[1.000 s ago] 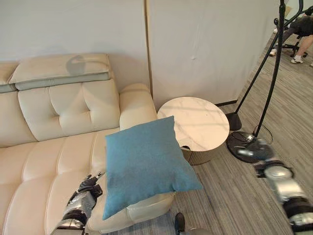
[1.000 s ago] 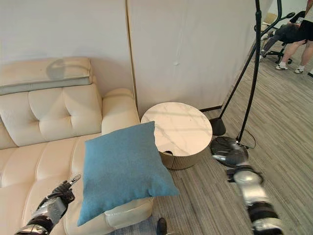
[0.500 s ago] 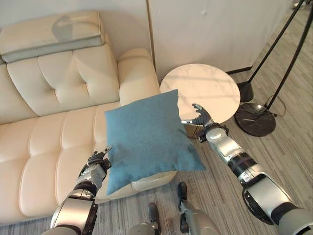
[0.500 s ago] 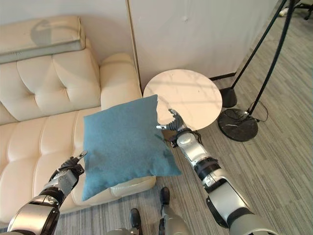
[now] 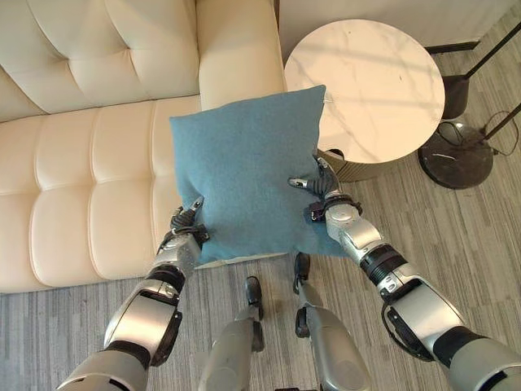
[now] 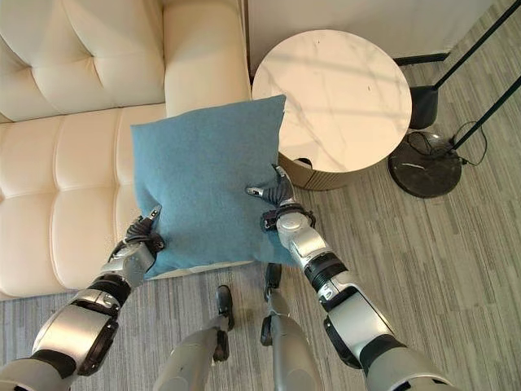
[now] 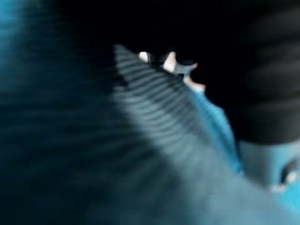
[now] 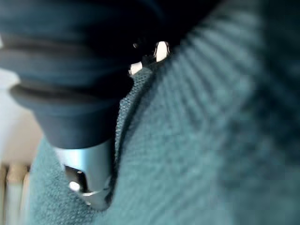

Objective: Pick up all the scattered cushions and arrange them neatly on the sofa.

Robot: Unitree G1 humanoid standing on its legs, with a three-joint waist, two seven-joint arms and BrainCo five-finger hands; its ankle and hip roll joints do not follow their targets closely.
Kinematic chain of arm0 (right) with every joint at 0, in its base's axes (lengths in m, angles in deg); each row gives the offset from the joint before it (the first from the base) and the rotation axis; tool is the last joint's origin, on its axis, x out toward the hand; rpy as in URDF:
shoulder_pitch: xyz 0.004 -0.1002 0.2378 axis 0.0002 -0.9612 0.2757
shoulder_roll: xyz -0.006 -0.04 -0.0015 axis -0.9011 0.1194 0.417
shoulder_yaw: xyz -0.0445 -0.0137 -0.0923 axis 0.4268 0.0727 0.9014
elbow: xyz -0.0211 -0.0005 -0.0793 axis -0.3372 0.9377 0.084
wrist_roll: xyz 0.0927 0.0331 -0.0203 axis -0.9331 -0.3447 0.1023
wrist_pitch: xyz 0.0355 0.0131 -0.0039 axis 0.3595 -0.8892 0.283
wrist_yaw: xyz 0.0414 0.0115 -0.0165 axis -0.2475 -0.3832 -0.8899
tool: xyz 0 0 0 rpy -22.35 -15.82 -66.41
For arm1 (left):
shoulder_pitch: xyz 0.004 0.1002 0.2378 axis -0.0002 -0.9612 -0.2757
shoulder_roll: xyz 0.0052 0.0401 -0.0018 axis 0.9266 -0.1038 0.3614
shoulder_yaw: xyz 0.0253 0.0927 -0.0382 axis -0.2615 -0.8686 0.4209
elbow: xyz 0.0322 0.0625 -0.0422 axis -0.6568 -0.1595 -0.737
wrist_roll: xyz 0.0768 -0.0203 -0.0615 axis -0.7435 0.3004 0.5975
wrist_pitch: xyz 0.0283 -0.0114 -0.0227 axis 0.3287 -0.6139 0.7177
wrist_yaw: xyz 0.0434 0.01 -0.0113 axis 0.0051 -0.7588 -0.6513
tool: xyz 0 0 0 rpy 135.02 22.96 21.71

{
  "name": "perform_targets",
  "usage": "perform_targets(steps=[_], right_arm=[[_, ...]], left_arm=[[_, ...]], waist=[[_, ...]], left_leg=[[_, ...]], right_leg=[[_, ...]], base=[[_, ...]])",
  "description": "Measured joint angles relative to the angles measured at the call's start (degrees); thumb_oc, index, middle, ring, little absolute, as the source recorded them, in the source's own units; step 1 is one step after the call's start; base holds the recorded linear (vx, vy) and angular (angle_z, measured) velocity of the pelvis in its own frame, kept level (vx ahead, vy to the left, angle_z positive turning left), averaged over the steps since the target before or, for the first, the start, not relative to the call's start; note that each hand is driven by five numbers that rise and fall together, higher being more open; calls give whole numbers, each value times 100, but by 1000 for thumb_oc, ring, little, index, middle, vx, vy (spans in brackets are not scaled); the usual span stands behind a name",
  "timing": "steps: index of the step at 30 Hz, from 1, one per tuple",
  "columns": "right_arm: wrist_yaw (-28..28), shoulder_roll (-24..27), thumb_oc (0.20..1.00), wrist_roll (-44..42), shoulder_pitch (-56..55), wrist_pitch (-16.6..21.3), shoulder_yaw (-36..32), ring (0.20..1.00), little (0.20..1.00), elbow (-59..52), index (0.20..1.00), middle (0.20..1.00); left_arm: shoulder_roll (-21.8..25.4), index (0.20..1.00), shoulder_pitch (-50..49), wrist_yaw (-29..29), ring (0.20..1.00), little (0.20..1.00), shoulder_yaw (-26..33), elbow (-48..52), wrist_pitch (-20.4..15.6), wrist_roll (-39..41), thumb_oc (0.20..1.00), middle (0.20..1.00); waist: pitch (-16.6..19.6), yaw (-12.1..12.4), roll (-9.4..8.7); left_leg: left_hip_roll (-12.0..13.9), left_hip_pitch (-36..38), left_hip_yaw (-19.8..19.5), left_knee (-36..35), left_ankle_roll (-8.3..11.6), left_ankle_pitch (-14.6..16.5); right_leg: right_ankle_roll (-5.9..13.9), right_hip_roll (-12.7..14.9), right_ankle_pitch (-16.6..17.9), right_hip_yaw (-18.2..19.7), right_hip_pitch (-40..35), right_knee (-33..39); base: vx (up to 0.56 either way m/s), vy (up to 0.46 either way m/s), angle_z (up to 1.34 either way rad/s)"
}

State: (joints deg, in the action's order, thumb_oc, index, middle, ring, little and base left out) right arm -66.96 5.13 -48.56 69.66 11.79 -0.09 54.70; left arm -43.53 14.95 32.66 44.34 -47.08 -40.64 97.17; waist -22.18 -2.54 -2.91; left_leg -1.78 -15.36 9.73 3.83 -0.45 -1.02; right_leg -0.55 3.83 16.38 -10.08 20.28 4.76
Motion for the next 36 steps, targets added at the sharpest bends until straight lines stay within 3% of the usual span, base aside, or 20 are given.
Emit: perform_targets(steps=[1,2,7,15,20,28,34,36], right_arm=[[21,75,592,-92,-183,46,112,592,592,-416,592,592],[25,93,200,-112,-232,167,183,200,200,-496,200,200],[-8,258,200,-140,-241,228,299,200,200,-912,200,200],[-44,442,200,-459,-621,218,429,200,200,-1331,200,200],[-202,817,200,-552,-1677,168,265,200,200,-2305,200,200],[-539,1046,200,-406,-2910,-34,-203,200,200,-3344,200,200],[-703,951,200,-112,-3502,-23,-313,200,200,-3471,200,200],[-702,919,200,-93,-3546,-27,-281,200,200,-3464,200,200]], left_arm=[[39,200,-266,12,200,200,-95,515,-60,127,200,200],[46,200,-322,13,200,200,-72,545,-110,142,200,200],[-28,200,-651,30,200,200,-220,1015,-315,959,200,200],[20,200,-1562,210,200,200,-525,2186,-371,1445,200,200],[172,200,-2695,266,200,200,-288,3550,-165,857,200,200],[154,200,-3899,259,200,200,150,5083,216,-155,200,200],[37,200,-4272,234,200,200,147,5064,296,-546,200,200],[76,200,-4296,236,200,200,156,5061,320,-619,200,200]], waist=[[-13,0,4],[-13,-1,3],[-20,6,-49],[0,33,-200],[1,98,-214],[92,167,-196],[398,187,-161],[413,185,-160]], left_leg=[[-4,-18,-8,-31,20,14],[-8,-14,-17,-20,21,15],[-77,67,28,-26,-13,-8],[-149,377,18,-123,-71,-33],[-163,649,-58,-317,-66,-78],[-158,1026,-138,-442,-88,-96],[-184,1156,-124,-432,-121,-37],[-197,1139,-103,-427,-114,-55]], right_leg=[[1,7,-1,-10,0,0],[1,14,-1,-21,-4,0],[-15,73,86,55,-29,-1],[43,145,122,86,-304,0],[230,150,-25,66,-521,1],[178,142,-65,29,-854,1],[185,161,-86,64,-1025,3],[338,171,-258,82,-981,4]], base=[[20,10,5],[0,0,0],[-4,8,-2],[-7,5,1],[-2,29,5],[17,23,4],[-63,37,-1],[-176,-4,-5]])
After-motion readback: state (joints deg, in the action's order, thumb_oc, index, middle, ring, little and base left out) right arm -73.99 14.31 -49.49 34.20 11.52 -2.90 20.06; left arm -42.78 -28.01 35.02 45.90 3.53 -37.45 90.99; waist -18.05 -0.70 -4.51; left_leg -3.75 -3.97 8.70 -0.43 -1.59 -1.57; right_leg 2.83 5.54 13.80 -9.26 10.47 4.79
